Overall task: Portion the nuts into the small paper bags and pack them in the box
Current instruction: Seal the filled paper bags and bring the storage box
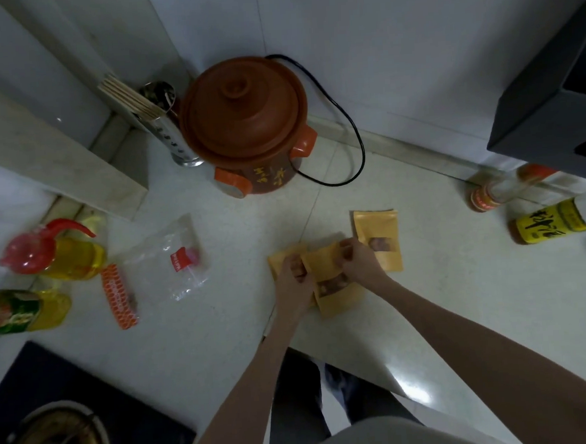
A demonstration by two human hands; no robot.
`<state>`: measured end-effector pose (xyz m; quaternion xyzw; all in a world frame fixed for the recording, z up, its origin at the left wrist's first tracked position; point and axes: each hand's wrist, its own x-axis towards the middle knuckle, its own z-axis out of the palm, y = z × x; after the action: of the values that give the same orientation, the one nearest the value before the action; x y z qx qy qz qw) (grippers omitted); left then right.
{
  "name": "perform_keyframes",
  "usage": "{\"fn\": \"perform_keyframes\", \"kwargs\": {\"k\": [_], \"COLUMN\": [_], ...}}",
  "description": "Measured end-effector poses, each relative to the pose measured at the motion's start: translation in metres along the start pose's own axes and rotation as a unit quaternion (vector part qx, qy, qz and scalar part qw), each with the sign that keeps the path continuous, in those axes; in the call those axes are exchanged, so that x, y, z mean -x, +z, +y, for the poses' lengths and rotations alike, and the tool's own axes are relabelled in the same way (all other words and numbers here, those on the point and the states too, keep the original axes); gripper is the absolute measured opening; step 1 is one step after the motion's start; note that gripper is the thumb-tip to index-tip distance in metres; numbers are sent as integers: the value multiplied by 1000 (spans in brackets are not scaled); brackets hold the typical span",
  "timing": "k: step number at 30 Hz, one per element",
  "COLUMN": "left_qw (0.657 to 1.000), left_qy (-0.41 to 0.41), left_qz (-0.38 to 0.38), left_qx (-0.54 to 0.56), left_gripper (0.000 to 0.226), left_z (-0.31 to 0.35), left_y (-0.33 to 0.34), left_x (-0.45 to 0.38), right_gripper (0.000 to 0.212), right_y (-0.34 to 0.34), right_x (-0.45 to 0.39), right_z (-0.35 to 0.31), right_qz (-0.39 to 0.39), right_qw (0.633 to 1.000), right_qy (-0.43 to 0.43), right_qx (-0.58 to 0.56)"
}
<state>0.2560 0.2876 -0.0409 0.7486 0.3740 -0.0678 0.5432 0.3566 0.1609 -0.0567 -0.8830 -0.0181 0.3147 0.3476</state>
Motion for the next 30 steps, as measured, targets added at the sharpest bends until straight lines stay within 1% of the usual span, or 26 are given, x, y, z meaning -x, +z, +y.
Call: {"fn": "perform_keyframes", "kwargs": {"k": [2, 4, 7, 10, 13, 15, 18, 20, 23, 27, 29, 30], "left_qw": [1000, 999, 997, 998, 992, 986, 976, 966, 952, 925, 909, 899], "left_qy": [18, 37, 62, 61, 119, 157, 205, 240, 273, 327, 356, 370], "left_qz": [-16, -21, -23, -1, 32, 41, 49, 68, 111, 163, 174, 181], "left_qx": [-10, -29, -24, 0, -10, -31, -51, -69, -82, -107, -132, -150], "left_gripper": [50, 49, 38, 28, 15, 15, 7, 12, 18, 19, 32, 35], "left_z": [2, 4, 4, 10, 24, 35, 58, 78, 110, 150, 170, 179], "left_y": [1, 2, 0, -8, -26, -40, -61, -76, -98, -126, -137, -141], "left_x": [1, 3, 7, 11, 17, 20, 26, 31, 43, 63, 74, 79], "right_gripper": [38, 35, 32, 22, 8, 12, 21, 23, 16, 9, 3, 2], "right_y": [-1, -3, -7, -13, -26, -37, -57, -72, -93, -118, -128, -132], "right_x": [0, 1, 4, 10, 19, 26, 40, 52, 69, 95, 108, 114], "right_z": [-1, -4, -11, -22, -39, -53, -82, -106, -143, -187, -204, -211], "right_qz": [0, -10, -14, -16, -13, -17, -25, -31, -14, 36, 68, 81], "right_qw": [1000, 999, 998, 994, 985, 979, 964, 949, 927, 892, 869, 859], "right_qy": [-12, -30, -58, -106, -165, -199, -261, -310, -373, -445, -482, -496], "right_qx": [7, 20, 30, 32, 42, 47, 53, 46, 49, 72, 85, 91]}}
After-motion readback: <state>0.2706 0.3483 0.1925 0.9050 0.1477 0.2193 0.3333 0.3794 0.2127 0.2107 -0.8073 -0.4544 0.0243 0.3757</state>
